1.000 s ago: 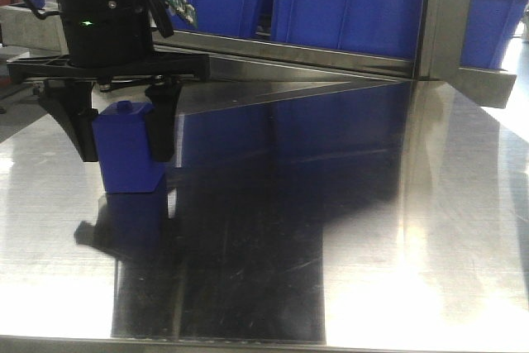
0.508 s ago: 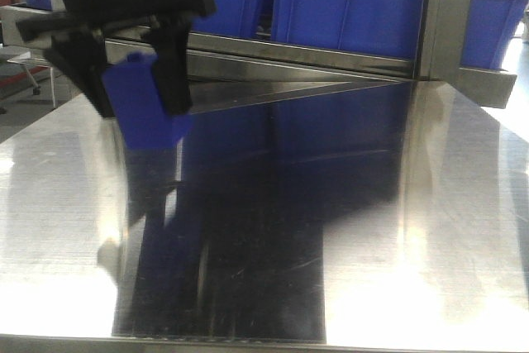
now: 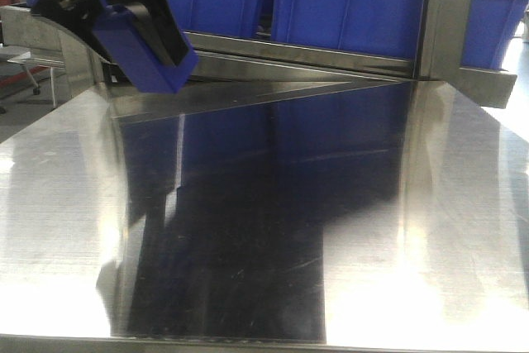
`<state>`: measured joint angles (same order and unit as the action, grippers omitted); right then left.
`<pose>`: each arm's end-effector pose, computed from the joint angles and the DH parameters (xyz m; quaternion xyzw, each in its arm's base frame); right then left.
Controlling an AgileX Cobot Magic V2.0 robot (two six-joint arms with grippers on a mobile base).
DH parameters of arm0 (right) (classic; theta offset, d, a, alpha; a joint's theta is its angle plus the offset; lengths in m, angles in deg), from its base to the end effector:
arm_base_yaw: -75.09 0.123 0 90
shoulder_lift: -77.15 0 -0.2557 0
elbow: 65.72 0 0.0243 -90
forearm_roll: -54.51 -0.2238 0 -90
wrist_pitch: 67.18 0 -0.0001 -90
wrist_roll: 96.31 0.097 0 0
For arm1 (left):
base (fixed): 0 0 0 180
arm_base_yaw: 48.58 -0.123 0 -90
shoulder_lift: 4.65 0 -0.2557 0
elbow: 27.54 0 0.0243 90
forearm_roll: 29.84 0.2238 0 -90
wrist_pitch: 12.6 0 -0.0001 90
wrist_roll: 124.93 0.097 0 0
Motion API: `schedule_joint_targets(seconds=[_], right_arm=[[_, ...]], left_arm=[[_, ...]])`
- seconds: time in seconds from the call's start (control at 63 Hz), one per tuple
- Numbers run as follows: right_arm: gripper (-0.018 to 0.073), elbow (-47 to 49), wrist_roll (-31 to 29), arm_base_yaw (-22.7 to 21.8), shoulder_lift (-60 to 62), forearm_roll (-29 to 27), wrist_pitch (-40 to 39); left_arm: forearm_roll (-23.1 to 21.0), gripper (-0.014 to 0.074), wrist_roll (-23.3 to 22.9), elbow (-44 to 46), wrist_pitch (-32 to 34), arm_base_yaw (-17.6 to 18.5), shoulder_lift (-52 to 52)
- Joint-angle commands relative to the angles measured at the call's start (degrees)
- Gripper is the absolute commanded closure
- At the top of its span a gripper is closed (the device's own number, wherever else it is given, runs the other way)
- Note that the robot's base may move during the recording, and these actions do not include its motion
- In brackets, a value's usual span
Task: Pick and sort blue part to right shelf
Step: 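Lift the blue part with the left gripper off the table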
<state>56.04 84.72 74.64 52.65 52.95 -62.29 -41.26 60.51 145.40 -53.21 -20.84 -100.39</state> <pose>0.0832 -0.0004 0.2853 0.0175 0.6921 0.0142 0.7214 0.2661 -0.1541 0.2748 0.2205 0.9201 -0.1440 0.2900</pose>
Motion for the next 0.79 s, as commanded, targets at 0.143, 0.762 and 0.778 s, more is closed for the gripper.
schedule_joint_targets(seconds=[0.143, 0.762, 0.778], right_arm=[[0.0125, 1.72, -0.43, -0.48, -0.29, -0.1, -5.2], [0.0125, 1.72, -0.43, -0.48, -0.29, -0.1, -5.2], [0.0125, 1.72, -0.43, -0.48, -0.29, -0.1, -5.2]], left_arm=[[-4.5, 0.0212, 0.25, -11.37, 20.2, -2.15, 11.66], [-3.57, 0.0212, 0.15, -33.77, 24.81, -18.94, 43.77], [-3.17, 0.0212, 0.15, -34.14, 24.81, -19.14, 44.91]])
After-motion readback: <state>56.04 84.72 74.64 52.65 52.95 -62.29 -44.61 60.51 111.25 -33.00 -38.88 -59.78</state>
